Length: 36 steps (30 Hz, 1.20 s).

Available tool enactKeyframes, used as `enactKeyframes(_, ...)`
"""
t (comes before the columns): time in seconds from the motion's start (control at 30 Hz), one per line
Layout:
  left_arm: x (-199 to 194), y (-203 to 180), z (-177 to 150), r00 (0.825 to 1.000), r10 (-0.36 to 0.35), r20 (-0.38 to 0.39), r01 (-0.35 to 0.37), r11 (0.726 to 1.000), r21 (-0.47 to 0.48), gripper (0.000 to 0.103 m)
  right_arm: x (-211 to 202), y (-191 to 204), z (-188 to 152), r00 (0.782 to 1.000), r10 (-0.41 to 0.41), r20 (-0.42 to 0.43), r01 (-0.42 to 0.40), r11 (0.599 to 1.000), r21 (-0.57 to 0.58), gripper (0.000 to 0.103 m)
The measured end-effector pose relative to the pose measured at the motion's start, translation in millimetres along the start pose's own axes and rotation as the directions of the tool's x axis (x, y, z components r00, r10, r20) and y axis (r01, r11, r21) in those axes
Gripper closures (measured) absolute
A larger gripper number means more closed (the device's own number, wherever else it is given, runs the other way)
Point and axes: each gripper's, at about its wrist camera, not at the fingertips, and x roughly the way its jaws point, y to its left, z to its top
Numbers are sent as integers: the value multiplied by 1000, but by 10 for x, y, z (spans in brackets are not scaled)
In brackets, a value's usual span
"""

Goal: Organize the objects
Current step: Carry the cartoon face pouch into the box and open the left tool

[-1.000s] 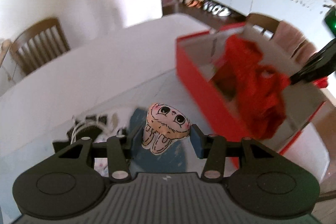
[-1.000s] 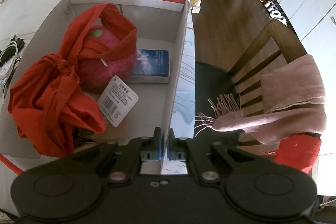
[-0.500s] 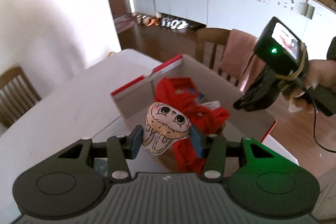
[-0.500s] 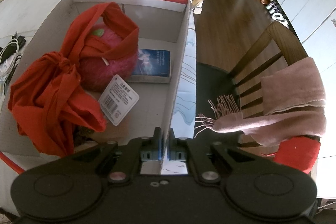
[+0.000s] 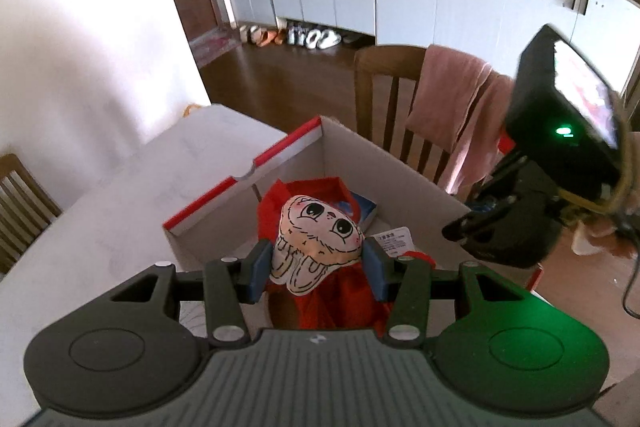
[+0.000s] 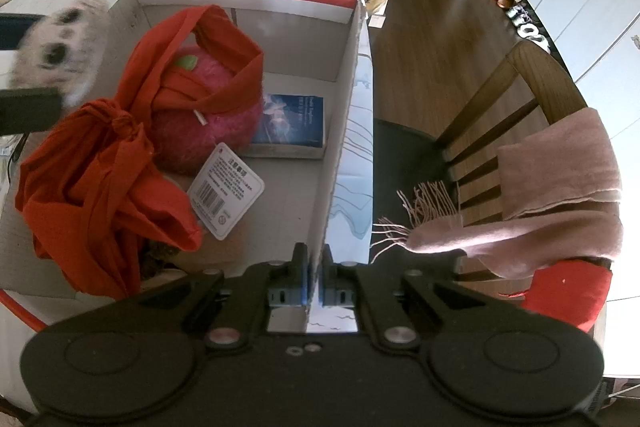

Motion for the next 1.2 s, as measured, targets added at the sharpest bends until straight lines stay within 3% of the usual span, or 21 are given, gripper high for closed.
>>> enactKeyframes(0.4, 499, -199, 21, 997, -6, -81, 13, 996, 91, 56, -1, -8, 3, 1000, 4, -1, -4, 1000, -2, 100)
enactKeyframes(0.87, 735, -186, -173, 989, -13, -151, 24, 997, 71, 55, 24, -6, -8, 1000, 1, -3, -1, 1000, -4, 99)
enactKeyframes(1.07, 640, -131, -236, 990, -59, -129, 61, 998, 15, 33, 40, 6, -2, 1000, -3, -6, 3, 1000, -6, 99)
enactKeyframes(1.2, 569, -136, -275, 991, -69, -119, 71, 997, 9, 31, 37, 14, 2, 1000, -5, -7, 5, 1000, -9, 99)
